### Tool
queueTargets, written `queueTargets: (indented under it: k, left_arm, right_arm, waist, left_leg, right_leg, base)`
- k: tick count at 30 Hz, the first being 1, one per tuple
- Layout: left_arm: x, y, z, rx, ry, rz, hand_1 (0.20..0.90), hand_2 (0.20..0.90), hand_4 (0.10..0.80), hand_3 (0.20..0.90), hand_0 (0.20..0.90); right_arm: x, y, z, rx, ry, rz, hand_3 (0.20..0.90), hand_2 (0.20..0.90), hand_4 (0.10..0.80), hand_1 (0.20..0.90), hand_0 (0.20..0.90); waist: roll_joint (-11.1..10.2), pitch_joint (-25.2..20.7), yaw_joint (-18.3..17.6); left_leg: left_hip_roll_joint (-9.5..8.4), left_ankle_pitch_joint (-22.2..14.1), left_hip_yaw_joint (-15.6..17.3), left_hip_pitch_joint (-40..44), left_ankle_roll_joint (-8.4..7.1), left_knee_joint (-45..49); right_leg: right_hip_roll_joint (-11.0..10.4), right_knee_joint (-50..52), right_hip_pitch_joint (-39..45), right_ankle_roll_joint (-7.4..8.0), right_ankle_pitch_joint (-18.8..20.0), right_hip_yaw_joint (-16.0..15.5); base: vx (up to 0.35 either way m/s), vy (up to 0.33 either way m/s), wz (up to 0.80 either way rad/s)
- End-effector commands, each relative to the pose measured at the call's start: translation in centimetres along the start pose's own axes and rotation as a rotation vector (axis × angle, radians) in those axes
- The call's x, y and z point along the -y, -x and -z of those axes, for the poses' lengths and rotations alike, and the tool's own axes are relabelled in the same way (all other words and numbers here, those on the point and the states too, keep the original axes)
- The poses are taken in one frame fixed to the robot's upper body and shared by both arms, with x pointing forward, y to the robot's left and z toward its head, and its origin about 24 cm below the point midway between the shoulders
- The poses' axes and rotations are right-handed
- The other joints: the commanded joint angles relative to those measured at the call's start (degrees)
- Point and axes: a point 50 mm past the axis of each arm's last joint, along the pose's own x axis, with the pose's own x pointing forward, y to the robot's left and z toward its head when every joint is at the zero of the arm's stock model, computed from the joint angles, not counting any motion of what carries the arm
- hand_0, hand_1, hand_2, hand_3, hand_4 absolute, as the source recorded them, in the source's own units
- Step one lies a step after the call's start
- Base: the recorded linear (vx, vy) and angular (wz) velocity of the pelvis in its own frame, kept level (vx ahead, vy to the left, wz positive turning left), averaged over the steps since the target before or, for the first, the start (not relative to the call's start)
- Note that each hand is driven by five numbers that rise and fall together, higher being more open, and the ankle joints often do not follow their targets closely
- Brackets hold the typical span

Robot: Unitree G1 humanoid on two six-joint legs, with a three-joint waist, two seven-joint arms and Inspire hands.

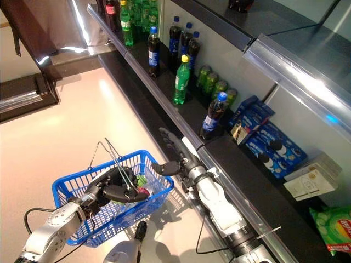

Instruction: Pick up the drink and place into the basket.

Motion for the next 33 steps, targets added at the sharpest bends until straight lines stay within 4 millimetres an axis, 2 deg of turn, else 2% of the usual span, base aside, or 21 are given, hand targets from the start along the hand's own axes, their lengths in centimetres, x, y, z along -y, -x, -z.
queueTargets:
  k: [1, 5, 7, 9, 10, 17, 19, 22, 25, 30, 32, 33]
  left_arm:
    - [2.7, 0.3, -13.7, 0.824, -0.052, 0.092, 0.300, 0.300, 0.100, 0.200, 0.300]
    - [1.4, 0.4, -12.9, 0.818, -0.022, -0.021, 0.300, 0.300, 0.100, 0.200, 0.300]
    - [0.1, 0.8, -11.6, 0.807, -0.010, -0.148, 0.300, 0.300, 0.100, 0.200, 0.300]
    - [-0.4, 0.9, -11.0, 0.799, 0.000, -0.196, 0.300, 0.300, 0.100, 0.200, 0.300]
    - [-1.4, 1.4, -10.0, 0.784, 0.004, -0.280, 0.300, 0.300, 0.100, 0.200, 0.300]
    - [-4.1, 2.6, -7.7, 0.747, -0.011, -0.547, 0.300, 0.300, 0.100, 0.200, 0.300]
    - [-5.3, 2.9, -6.4, 0.696, 0.000, -0.660, 0.300, 0.300, 0.100, 0.200, 0.300]
    - [-5.9, 3.0, -5.3, 0.658, 0.004, -0.709, 0.300, 0.300, 0.100, 0.200, 0.300]
    - [-7.0, 2.9, -2.5, 0.538, 0.035, -0.809, 0.300, 0.300, 0.100, 0.200, 0.300]
    - [-8.0, 3.2, 0.6, 0.412, 0.077, -0.873, 0.300, 0.300, 0.100, 0.200, 0.300]
    - [-8.1, 3.2, 0.7, 0.402, 0.083, -0.873, 0.300, 0.300, 0.100, 0.200, 0.300]
    - [-8.1, 3.4, 2.5, 0.344, 0.088, -0.879, 0.300, 0.300, 0.100, 0.200, 0.300]
  right_arm:
    - [1.6, 0.1, -4.3, 0.260, -0.026, 0.058, 0.900, 0.900, 0.800, 0.900, 0.900]
    - [1.6, 0.7, -3.8, 0.254, -0.038, 0.071, 0.900, 0.900, 0.800, 0.900, 0.900]
    - [1.5, 1.4, -2.8, 0.232, -0.081, 0.110, 0.900, 0.900, 0.800, 0.900, 0.900]
    - [1.5, 1.7, -2.3, 0.216, -0.101, 0.124, 0.900, 0.900, 0.800, 0.900, 0.900]
    - [1.4, 2.3, -1.4, 0.179, -0.105, 0.138, 0.900, 0.900, 0.800, 0.900, 0.900]
    - [1.2, 4.0, 1.7, 0.054, -0.102, 0.141, 0.900, 0.900, 0.800, 0.900, 0.900]
    - [1.1, 4.8, 3.0, -0.003, -0.114, 0.148, 0.900, 0.900, 0.800, 0.900, 0.900]
    - [1.1, 5.2, 3.7, -0.029, -0.117, 0.152, 0.900, 0.900, 0.800, 0.900, 0.900]
    - [1.1, 5.9, 5.2, -0.087, -0.134, 0.171, 0.900, 0.900, 0.800, 0.900, 0.900]
    - [0.8, 6.8, 7.1, -0.179, -0.148, 0.179, 0.900, 0.900, 0.800, 0.900, 0.900]
    - [0.8, 6.9, 7.3, -0.190, -0.146, 0.180, 0.900, 0.900, 0.800, 0.900, 0.900]
    - [0.7, 7.7, 8.5, -0.246, -0.135, 0.187, 0.900, 0.900, 0.800, 0.900, 0.900]
  waist:
    - [3.1, -10.5, -0.2]
    - [3.1, -10.6, -0.4]
    - [3.1, -10.6, -0.8]
    - [3.2, -10.7, -1.1]
    - [3.2, -10.7, -1.7]
    - [3.3, -10.5, -3.9]
    - [3.2, -10.4, -4.8]
    - [3.2, -10.3, -5.2]
    - [3.2, -10.2, -6.3]
    - [3.3, -10.4, -7.5]
    - [3.3, -10.4, -7.6]
    - [3.3, -10.4, -8.1]
  left_leg:
    - [4.02, -9.0, 3.1, 8.4, -1.76, -0.1]
    - [4.07, -9.0, 3.3, 8.4, -1.80, -0.1]
    - [4.22, -9.1, 3.6, 8.5, -1.83, -0.1]
    - [4.30, -9.1, 3.7, 8.5, -1.85, -0.1]
    - [4.49, -9.0, 4.2, 8.6, -1.94, -0.1]
    - [4.82, -9.1, 5.3, 8.9, -2.07, -0.1]
    - [4.94, -9.3, 5.7, 9.2, -2.19, -0.1]
    - [4.93, -9.4, 5.8, 9.4, -2.23, -0.1]
    - [5.00, -9.6, 6.3, 9.7, -2.35, -0.1]
    - [5.10, -9.7, 7.0, 10.0, -2.55, -0.1]
    - [5.11, -9.7, 7.0, 10.0, -2.57, -0.1]
    - [5.19, -9.7, 7.3, 10.0, -2.64, -0.1]
  right_leg:
    - [0.4, -2.0, -6.9, -1.76, 9.2, 0.7]
    - [0.3, -2.0, -7.0, -1.69, 9.2, 0.9]
    - [0.3, -2.0, -7.1, -1.68, 9.1, 1.1]
    - [0.3, -2.0, -7.2, -1.69, 9.1, 1.2]
    - [0.3, -2.0, -7.4, -1.69, 9.2, 1.4]
    - [0.3, -1.9, -7.7, -1.72, 9.2, 2.2]
    - [0.4, -1.9, -7.6, -1.74, 9.2, 2.6]
    - [0.5, -1.9, -7.6, -1.74, 9.2, 2.9]
    - [0.6, -2.0, -7.7, -1.81, 9.3, 3.7]
    - [0.8, -2.0, -7.8, -1.82, 9.3, 4.6]
    - [0.8, -2.0, -7.8, -1.81, 9.3, 4.6]
    - [0.9, -2.0, -7.9, -1.88, 9.4, 5.0]
  base:
    - [0.000, 0.000, 0.00]
    - [0.000, 0.000, 0.00]
    - [0.002, -0.003, -0.02]
    - [0.003, -0.003, -0.08]
    - [-0.002, -0.002, -0.12]
    - [-0.005, -0.004, -0.14]
    - [0.000, 0.000, 0.00]
    - [-0.002, -0.020, -0.06]
    - [-0.011, -0.016, -0.09]
    - [-0.003, -0.002, -0.11]
    - [-0.003, 0.001, -0.10]
    - [-0.010, 0.004, -0.10]
